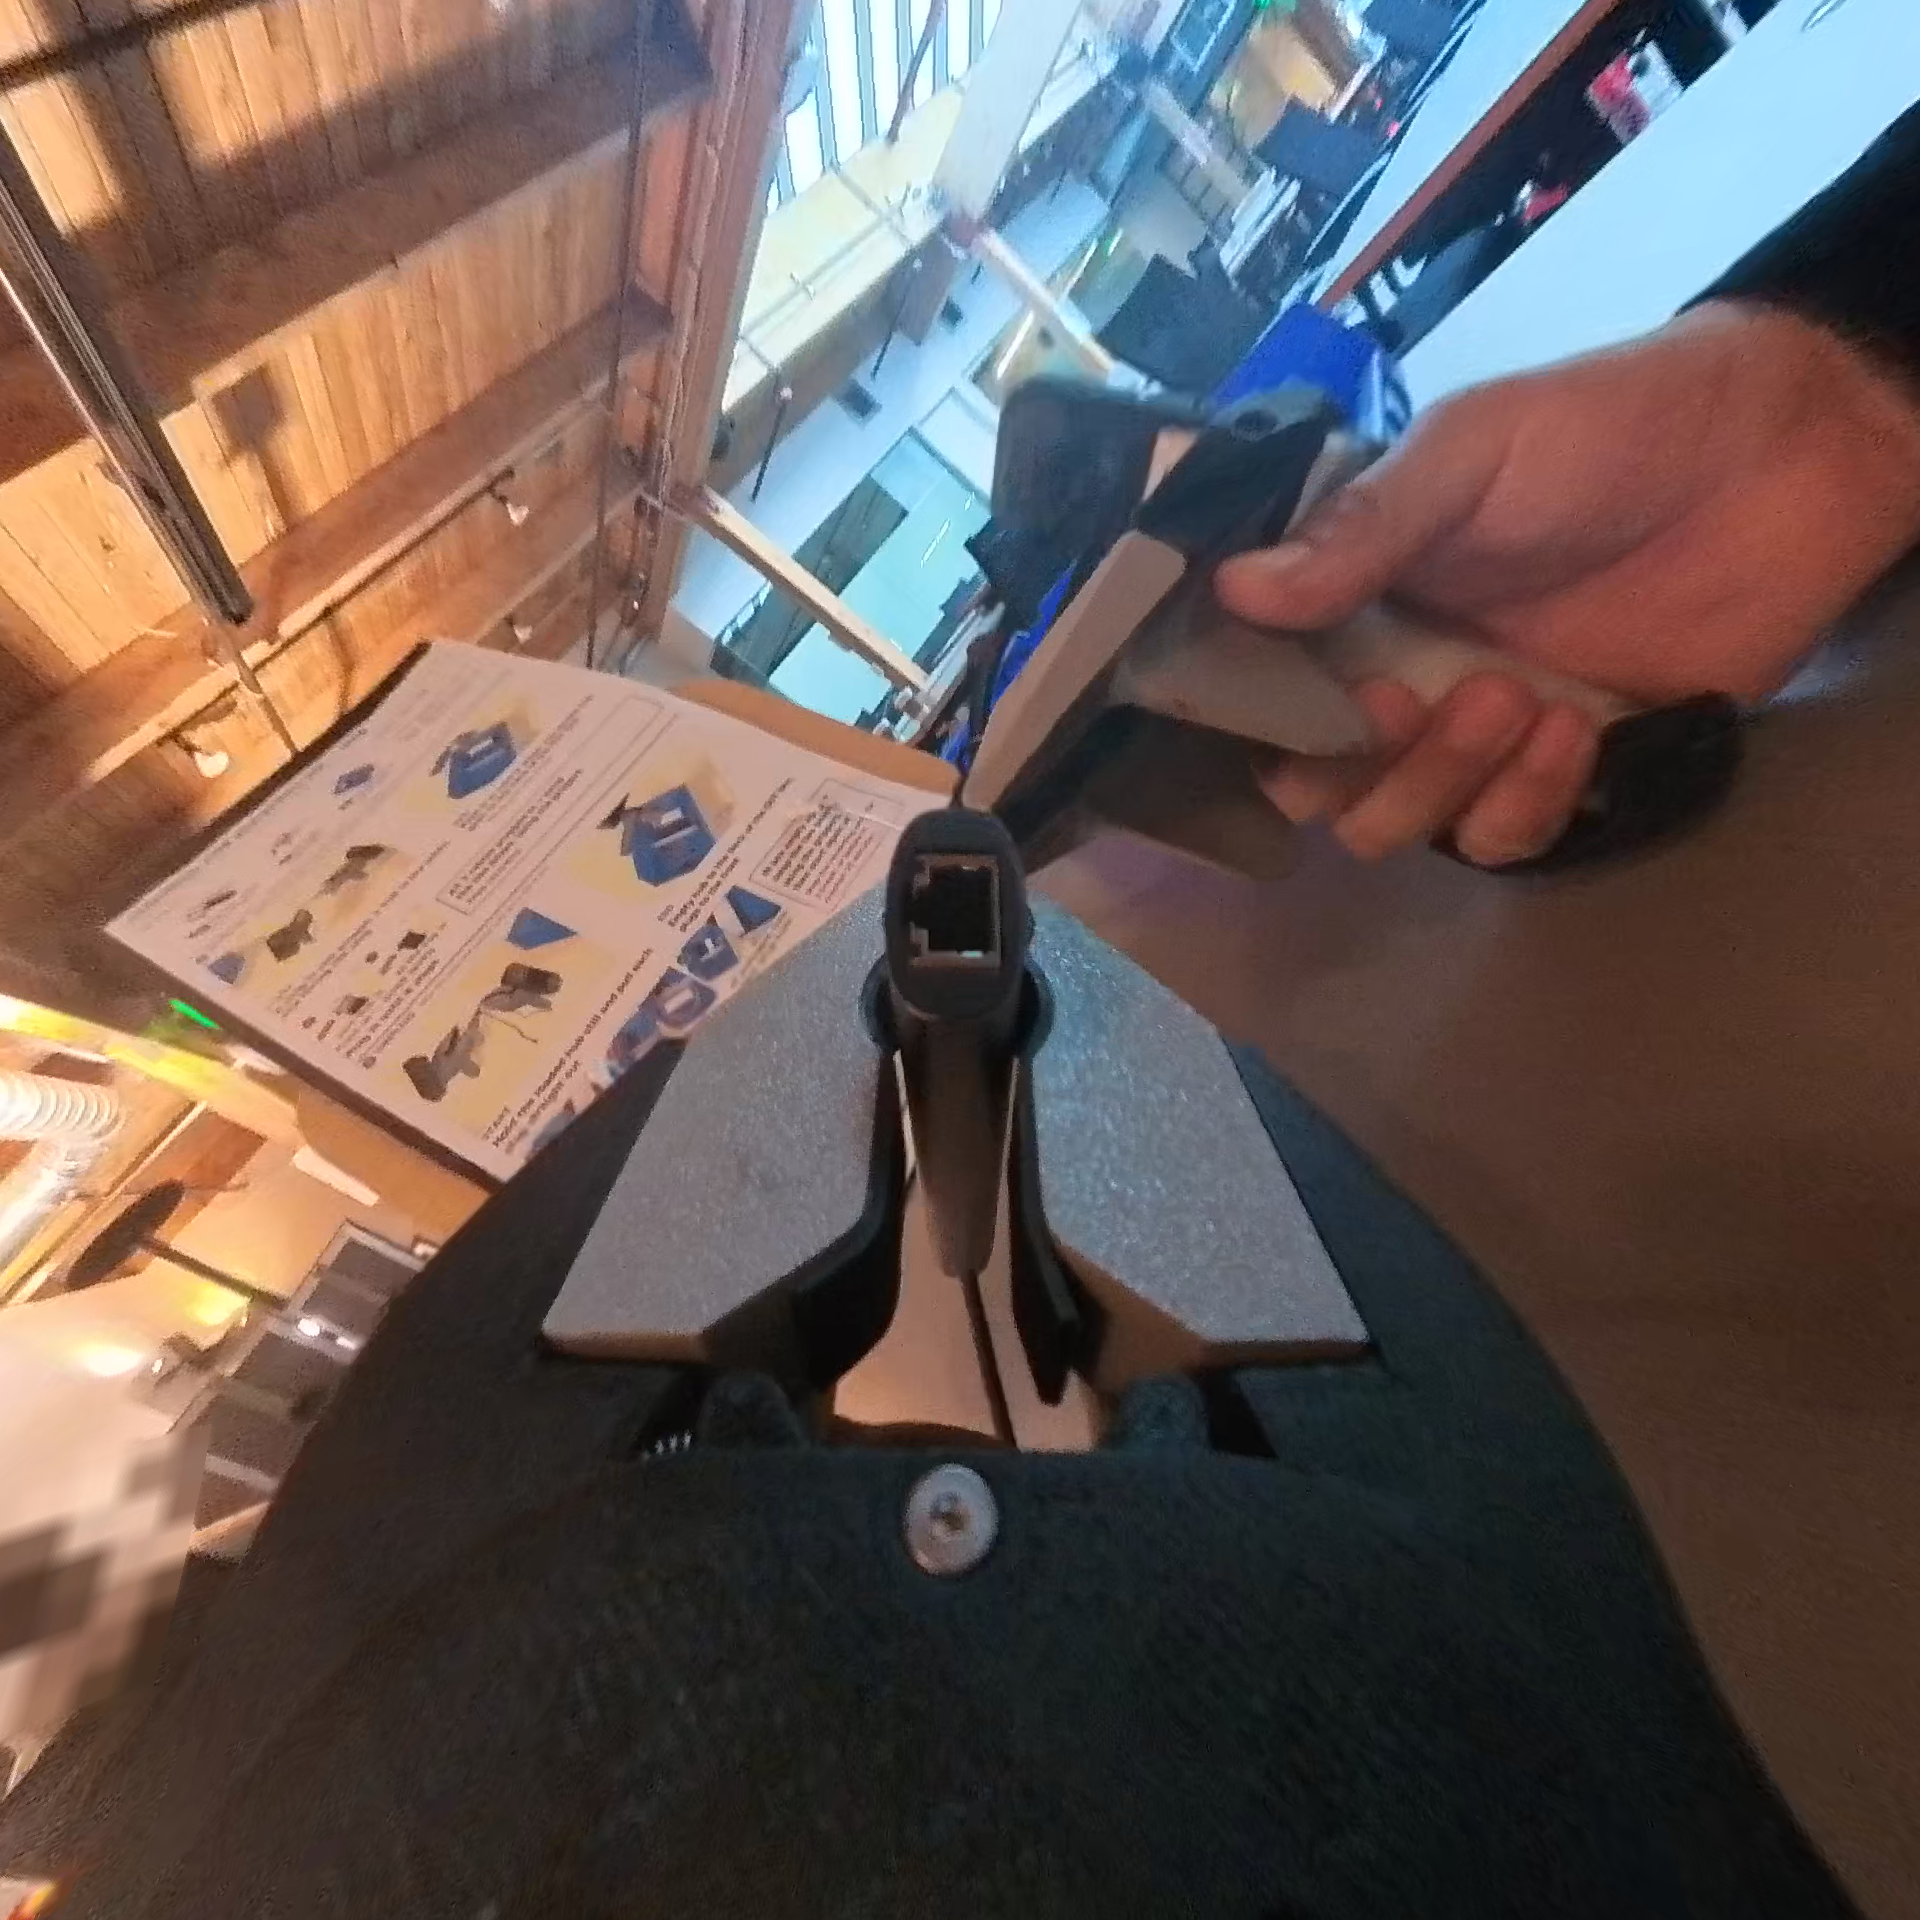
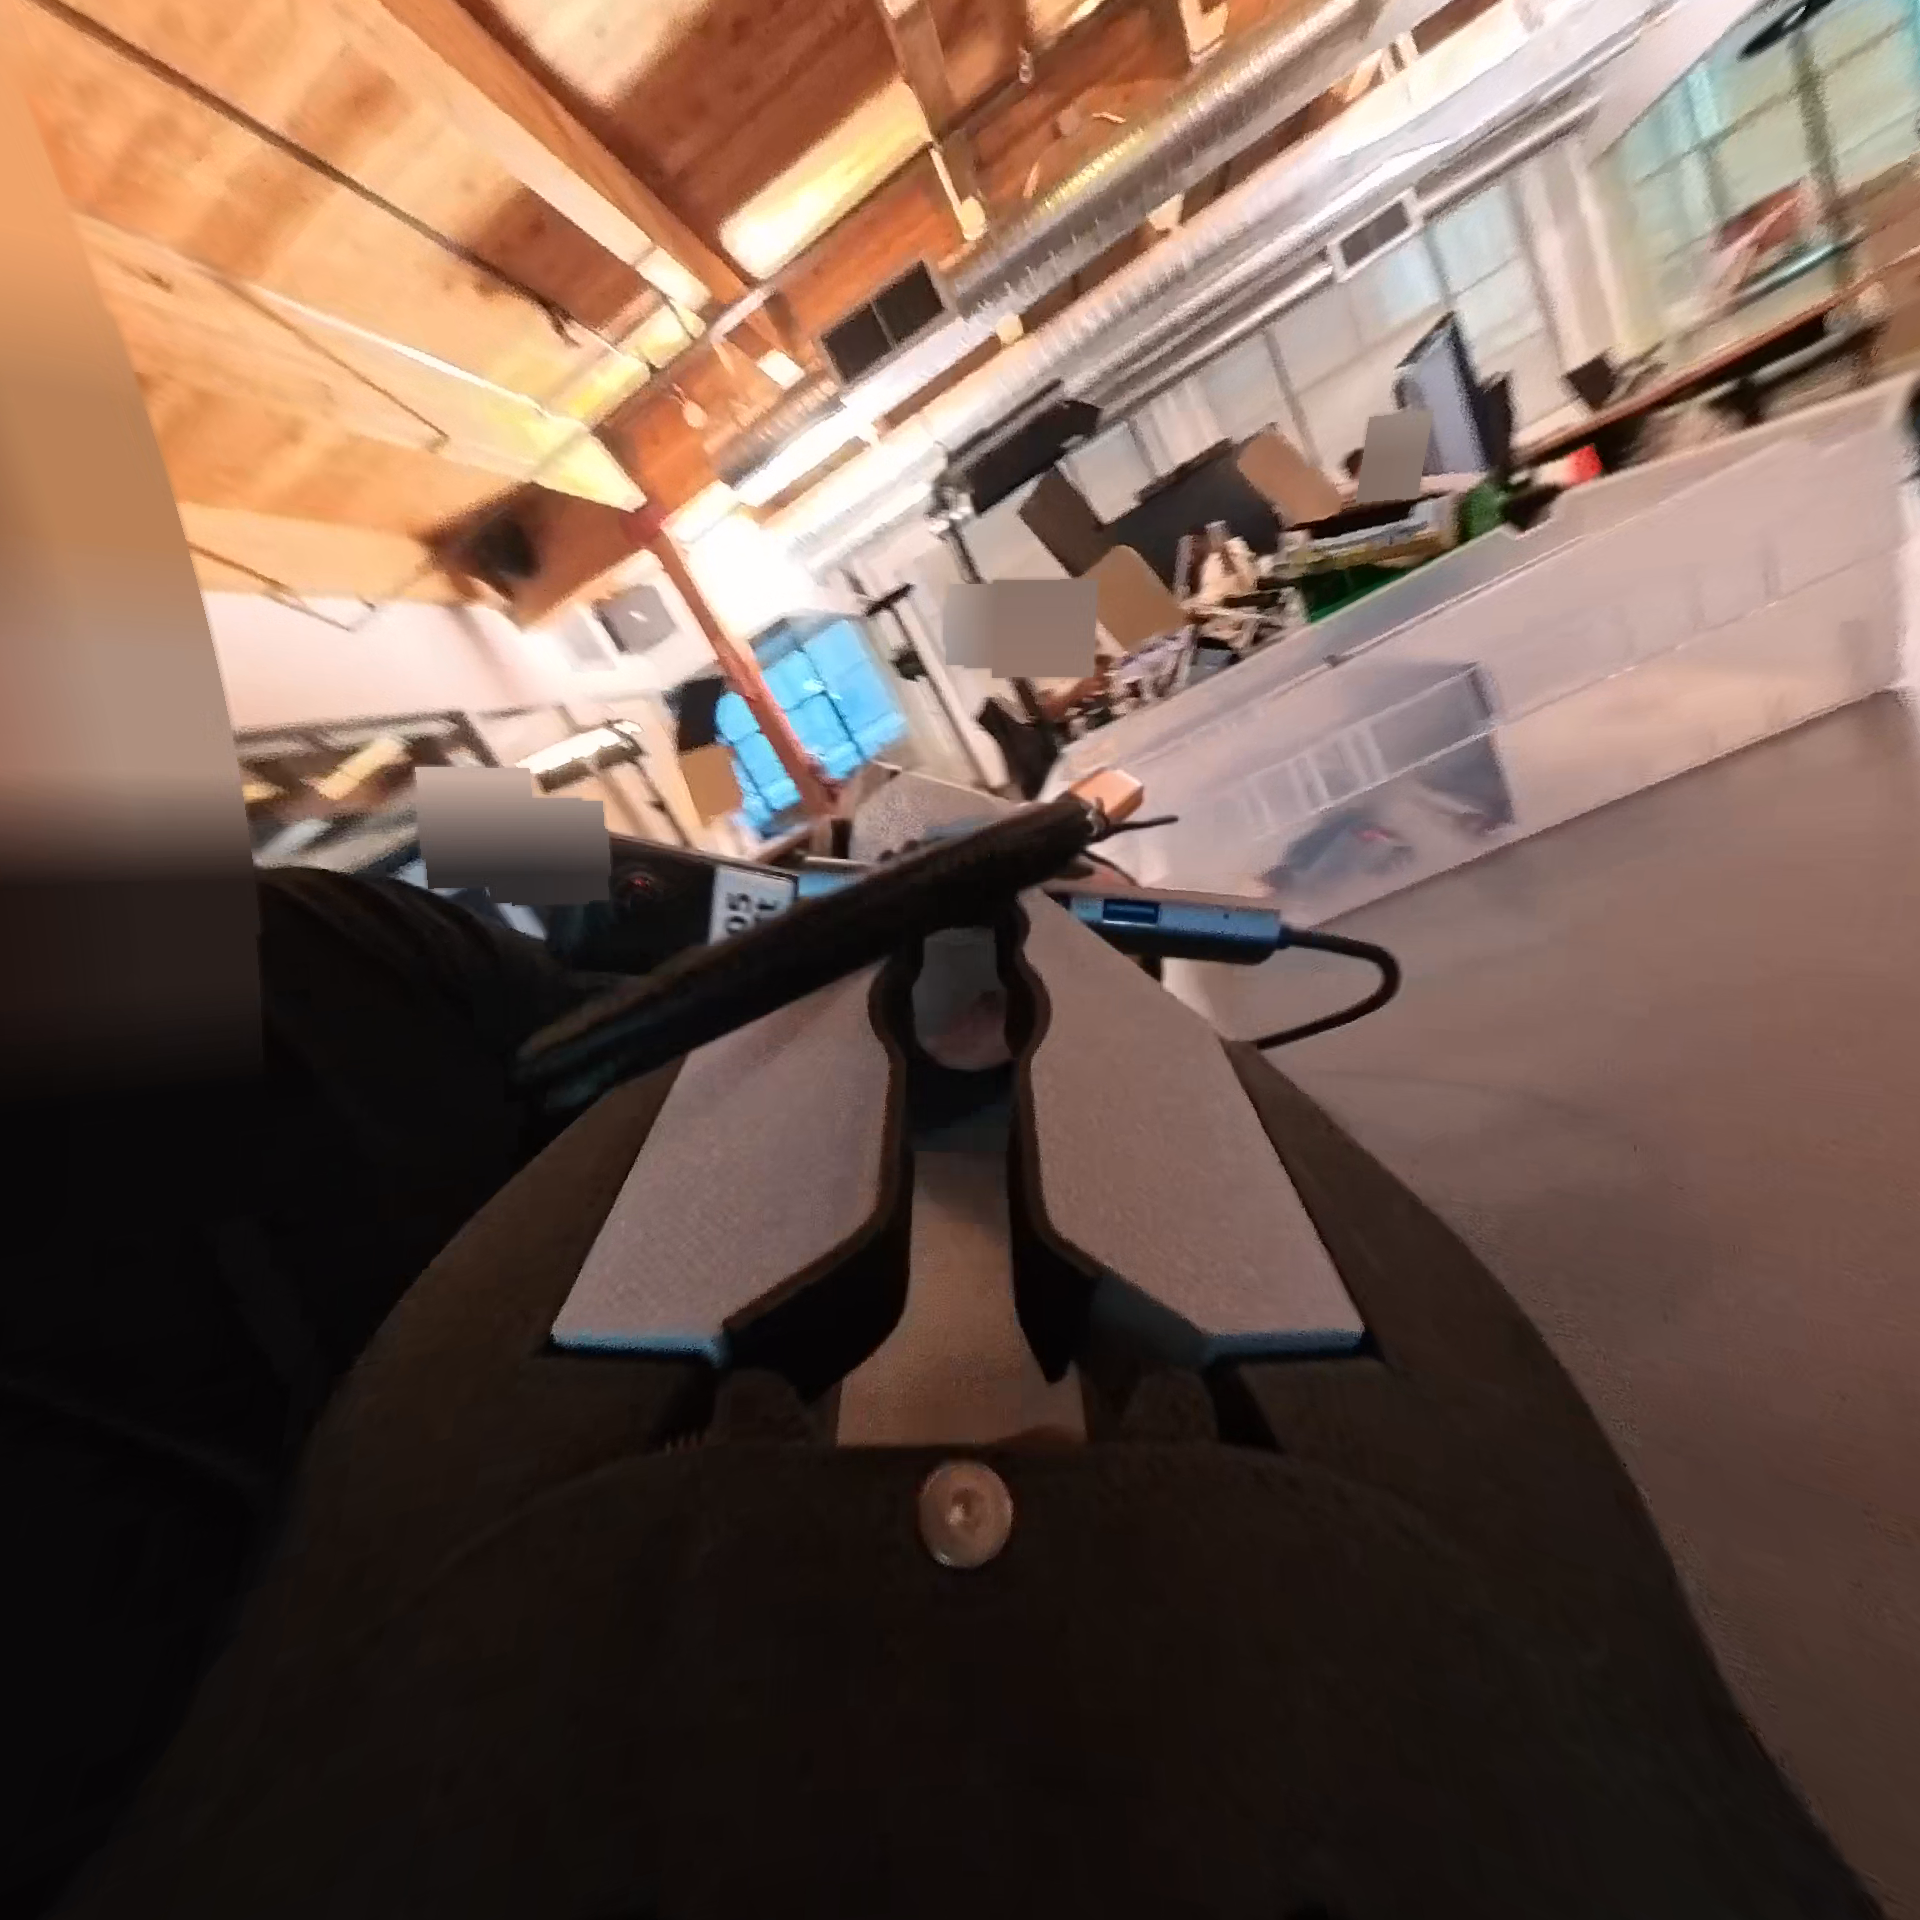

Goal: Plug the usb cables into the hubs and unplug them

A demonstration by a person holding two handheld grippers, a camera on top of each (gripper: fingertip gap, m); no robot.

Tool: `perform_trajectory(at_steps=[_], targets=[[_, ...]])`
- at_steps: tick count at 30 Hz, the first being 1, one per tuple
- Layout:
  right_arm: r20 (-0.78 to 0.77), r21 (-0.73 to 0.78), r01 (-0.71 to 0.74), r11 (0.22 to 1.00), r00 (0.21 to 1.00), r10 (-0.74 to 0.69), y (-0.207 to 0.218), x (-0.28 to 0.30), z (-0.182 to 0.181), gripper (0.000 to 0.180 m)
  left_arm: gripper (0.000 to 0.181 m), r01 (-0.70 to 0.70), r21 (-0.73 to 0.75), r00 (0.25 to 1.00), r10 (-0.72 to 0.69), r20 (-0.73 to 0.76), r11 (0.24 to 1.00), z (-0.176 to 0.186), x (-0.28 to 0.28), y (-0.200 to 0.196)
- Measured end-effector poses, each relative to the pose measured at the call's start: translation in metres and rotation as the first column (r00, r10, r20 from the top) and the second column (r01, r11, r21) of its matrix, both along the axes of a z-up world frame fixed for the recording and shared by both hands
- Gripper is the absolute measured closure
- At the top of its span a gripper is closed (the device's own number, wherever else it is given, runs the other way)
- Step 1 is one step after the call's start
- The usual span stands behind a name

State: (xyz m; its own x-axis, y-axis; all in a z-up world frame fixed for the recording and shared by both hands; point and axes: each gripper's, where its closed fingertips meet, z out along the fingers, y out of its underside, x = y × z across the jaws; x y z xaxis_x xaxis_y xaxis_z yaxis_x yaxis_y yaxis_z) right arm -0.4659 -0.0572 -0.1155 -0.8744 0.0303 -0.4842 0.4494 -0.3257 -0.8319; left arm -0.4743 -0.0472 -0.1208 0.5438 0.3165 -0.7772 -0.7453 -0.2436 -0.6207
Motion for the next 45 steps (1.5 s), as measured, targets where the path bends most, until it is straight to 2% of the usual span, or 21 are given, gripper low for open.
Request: perform_trajectory(at_steps=[9,12,15,18,20,22,26,29,32,33,35,38,40,42,44,45], targets=[[-0.041,0.0,-0.078,0.997,0.996,0.078,-0.004,0.013,0.006,0.17,0.168,0.052,0.001,0.998,-0.052,-0.034,0.999,0.001,0.007,-0.001],[-0.04,0.022,-0.02,1.0,0.999,0.021,-0.001,0.004,0.005,0.17,0.168,0.037,-0.021,0.999,-0.038,-0.036,0.999,-0.003,0.004,0.001],[-0.007,-0.027,0.037,0.999,0.999,-0.037,0.017,-0.009,0.011,0.17,0.168,0.025,-0.033,0.998,-0.026,-0.05,0.999,-0.005,0.003,0.003],[0.017,0.096,0.183,0.978,0.983,-0.185,0.045,-0.03,-0.003,0.17,0.168,0.026,-0.07,0.999,-0.029,-0.045,0.997,-0.012,0.001,0.003],[0.08,0.267,0.249,0.931,0.957,-0.279,0.062,-0.044,-0.032,0.17,0.168,0.002,-0.107,0.999,-0.006,-0.042,0.994,-0.019,-0.005,0.003],[0.158,0.416,0.24,0.877,0.931,-0.33,0.073,-0.049,-0.059,0.17,0.168,0.008,-0.113,0.999,-0.012,-0.032,0.994,-0.022,-0.006,0.004],[0.102,0.686,0.265,0.677,0.887,-0.451,0.093,-0.055,-0.087,0.169,0.168,0.097,-0.059,0.992,-0.092,0.084,0.993,-0.018,0.001,0.005],[0.114,0.758,0.23,0.61,0.874,-0.471,0.104,-0.048,-0.088,0.142,0.168,0.173,-0.003,0.968,-0.17,0.183,0.985,-0.013,0.004,0.003],[-0.055,0.823,0.35,0.447,0.833,-0.551,0.132,-0.041,-0.078,0.137,0.168,0.239,0.061,0.938,-0.246,0.245,0.969,-0.004,0.007,-0.002],[-0.102,0.826,0.38,0.416,0.827,-0.553,0.135,-0.037,-0.07,0.133,0.168,0.272,0.087,0.922,-0.285,0.263,0.958,0.0,0.01,-0.004],[-0.159,0.797,0.393,0.458,0.869,-0.469,0.117,-0.022,-0.049,0.129,0.168,0.357,0.131,0.873,-0.381,0.305,0.925,0.005,0.022,-0.005],[-0.227,0.749,0.307,0.588,0.951,-0.208,0.055,0.008,-0.029,0.123,0.168,0.422,0.174,0.826,-0.456,0.33,0.89,0.011,0.034,-0.004],[-0.305,0.765,0.305,0.568,0.947,-0.098,0.027,0.012,-0.034,0.121,0.168,0.439,0.177,0.818,-0.473,0.329,0.881,0.011,0.038,-0.003],[-0.397,0.764,0.368,0.53,0.916,-0.064,0.009,0.002,-0.042,0.115,0.168,0.441,0.167,0.821,-0.471,0.322,0.882,0.009,0.041,-0.002],[-0.437,0.727,0.349,0.592,0.9,0.006,-0.014,0.004,-0.046,0.118,0.168,0.433,0.17,0.826,-0.465,0.317,0.885,0.01,0.041,-0.001],[-0.447,0.713,0.325,0.622,0.893,0.046,-0.023,0.007,-0.049,0.13,0.168,0.435,0.173,0.823,-0.468,0.322,0.884,0.01,0.041,-0.002]])
